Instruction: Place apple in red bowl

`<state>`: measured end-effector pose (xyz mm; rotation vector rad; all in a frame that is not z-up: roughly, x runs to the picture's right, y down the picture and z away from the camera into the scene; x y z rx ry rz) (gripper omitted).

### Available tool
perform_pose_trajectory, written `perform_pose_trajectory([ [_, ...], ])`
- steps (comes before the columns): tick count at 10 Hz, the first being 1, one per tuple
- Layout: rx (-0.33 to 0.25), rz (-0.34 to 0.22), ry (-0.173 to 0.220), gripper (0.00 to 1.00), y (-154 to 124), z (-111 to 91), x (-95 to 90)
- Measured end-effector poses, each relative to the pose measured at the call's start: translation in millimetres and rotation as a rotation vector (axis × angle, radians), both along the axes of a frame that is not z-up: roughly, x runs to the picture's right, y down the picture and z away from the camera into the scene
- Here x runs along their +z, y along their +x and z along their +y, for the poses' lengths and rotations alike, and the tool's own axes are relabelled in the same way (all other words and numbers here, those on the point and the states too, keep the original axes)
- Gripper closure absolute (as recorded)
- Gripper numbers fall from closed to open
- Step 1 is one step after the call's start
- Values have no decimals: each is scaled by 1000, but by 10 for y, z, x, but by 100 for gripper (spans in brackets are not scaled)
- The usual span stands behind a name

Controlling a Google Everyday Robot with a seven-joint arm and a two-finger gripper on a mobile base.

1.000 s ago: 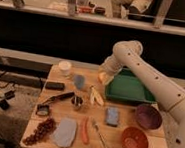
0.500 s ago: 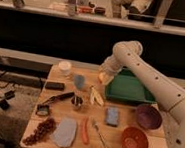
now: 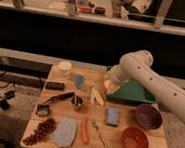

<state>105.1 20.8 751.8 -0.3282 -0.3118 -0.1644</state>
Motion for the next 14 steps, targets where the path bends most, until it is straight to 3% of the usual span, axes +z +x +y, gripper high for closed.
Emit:
perform_pose_trajectory([
  [3,1,30,9,86,57,277,-297],
  [9,74,134,-49,86,604,823,-623],
  [14,133,173,-69,86,660,1187,-931],
])
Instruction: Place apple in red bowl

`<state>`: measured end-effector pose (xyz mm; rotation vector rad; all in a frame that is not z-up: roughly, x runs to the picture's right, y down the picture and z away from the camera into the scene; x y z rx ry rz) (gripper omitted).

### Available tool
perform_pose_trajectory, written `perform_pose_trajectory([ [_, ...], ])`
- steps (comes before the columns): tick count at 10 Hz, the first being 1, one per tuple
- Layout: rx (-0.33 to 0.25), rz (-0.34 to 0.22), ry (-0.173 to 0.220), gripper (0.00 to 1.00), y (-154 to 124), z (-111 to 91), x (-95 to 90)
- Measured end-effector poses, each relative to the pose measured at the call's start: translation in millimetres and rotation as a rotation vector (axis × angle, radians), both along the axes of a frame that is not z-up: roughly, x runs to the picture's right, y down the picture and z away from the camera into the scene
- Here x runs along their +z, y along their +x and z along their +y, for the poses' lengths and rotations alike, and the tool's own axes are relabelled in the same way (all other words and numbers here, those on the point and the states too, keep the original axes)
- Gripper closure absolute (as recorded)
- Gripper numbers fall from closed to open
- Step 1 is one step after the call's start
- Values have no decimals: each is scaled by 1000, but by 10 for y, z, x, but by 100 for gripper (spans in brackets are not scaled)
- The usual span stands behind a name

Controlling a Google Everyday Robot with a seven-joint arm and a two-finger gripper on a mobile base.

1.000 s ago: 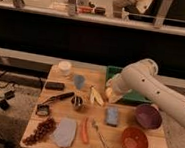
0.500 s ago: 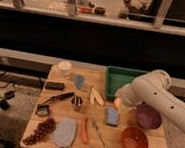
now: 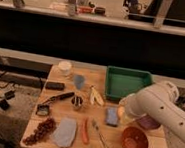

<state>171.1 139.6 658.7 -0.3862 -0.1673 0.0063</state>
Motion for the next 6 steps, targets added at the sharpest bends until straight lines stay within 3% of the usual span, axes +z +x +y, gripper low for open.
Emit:
perform_pose_trajectory([
  [4,37,50,-39,86,171,312,-317],
  [6,53,57,-46,86,227,360,-358],
])
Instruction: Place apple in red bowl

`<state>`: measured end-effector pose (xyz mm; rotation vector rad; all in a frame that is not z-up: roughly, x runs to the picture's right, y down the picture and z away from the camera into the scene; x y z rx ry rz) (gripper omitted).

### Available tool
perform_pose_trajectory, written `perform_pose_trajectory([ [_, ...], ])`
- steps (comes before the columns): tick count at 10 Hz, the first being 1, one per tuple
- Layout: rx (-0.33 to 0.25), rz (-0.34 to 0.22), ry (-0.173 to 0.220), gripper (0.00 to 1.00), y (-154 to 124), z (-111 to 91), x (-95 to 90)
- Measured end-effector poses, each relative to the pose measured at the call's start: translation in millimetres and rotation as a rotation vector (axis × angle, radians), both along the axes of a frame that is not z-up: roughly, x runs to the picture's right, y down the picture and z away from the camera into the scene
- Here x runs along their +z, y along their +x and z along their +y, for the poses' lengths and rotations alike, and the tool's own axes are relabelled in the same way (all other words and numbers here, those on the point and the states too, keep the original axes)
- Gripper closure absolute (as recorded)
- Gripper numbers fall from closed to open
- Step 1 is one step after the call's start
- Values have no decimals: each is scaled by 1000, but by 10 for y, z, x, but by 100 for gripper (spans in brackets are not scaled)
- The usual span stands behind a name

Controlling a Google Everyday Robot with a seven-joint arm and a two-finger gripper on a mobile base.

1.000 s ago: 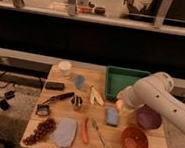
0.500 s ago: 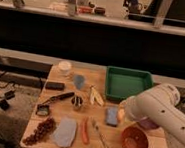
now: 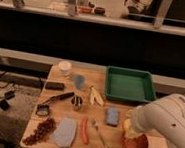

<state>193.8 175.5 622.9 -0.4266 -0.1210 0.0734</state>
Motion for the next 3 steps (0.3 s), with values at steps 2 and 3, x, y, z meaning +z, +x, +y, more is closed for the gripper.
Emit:
perform_pose_trajectory([
  [2,-4,-3,1,86,-14,-7,4],
  [3,-2,-3,1,86,-10,-4,2],
])
